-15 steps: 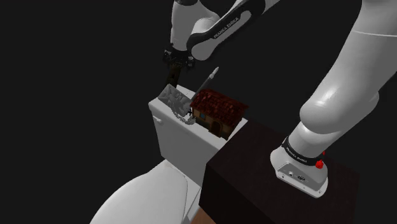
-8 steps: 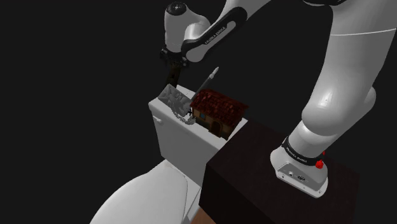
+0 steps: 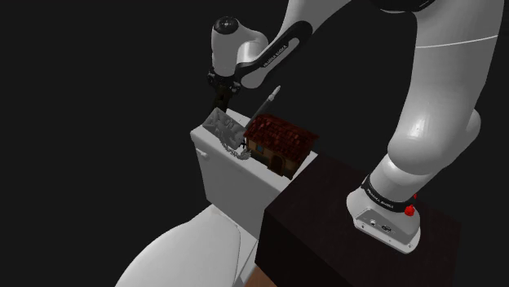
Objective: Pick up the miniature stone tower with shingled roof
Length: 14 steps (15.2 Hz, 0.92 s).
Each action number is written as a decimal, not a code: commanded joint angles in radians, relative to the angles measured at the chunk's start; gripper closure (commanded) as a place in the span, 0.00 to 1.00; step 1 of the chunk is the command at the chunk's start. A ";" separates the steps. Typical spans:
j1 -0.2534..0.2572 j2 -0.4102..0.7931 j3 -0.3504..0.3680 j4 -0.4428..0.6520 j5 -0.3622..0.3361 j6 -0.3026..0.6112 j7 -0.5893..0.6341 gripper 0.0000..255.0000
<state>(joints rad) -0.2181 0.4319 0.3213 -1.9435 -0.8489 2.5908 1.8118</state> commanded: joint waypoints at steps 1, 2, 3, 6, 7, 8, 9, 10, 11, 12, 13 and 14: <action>0.000 0.002 -0.001 0.000 -0.002 0.002 0.002 1.00; 0.000 0.001 -0.001 0.000 -0.002 0.001 0.001 1.00; 0.000 0.001 -0.001 0.000 -0.001 0.001 0.001 1.00; 0.000 0.001 -0.001 0.000 -0.001 0.001 0.001 1.00; 0.000 0.001 -0.001 0.000 -0.001 0.000 0.000 1.00; 0.000 0.001 -0.001 0.000 0.000 0.000 0.000 1.00; 0.002 0.002 -0.001 0.000 -0.002 0.000 0.003 1.00; -0.002 -0.007 0.005 0.000 0.009 -0.007 -0.007 1.00; -0.006 -0.016 0.010 0.000 0.020 -0.014 -0.018 1.00; -0.010 -0.025 0.016 0.000 0.031 -0.021 -0.028 1.00; -0.014 -0.034 0.021 0.000 0.042 -0.028 -0.039 1.00; -0.017 -0.042 0.027 0.001 0.053 -0.035 -0.049 1.00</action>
<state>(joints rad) -0.2326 0.3971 0.3425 -1.9455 -0.8069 2.5631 1.7724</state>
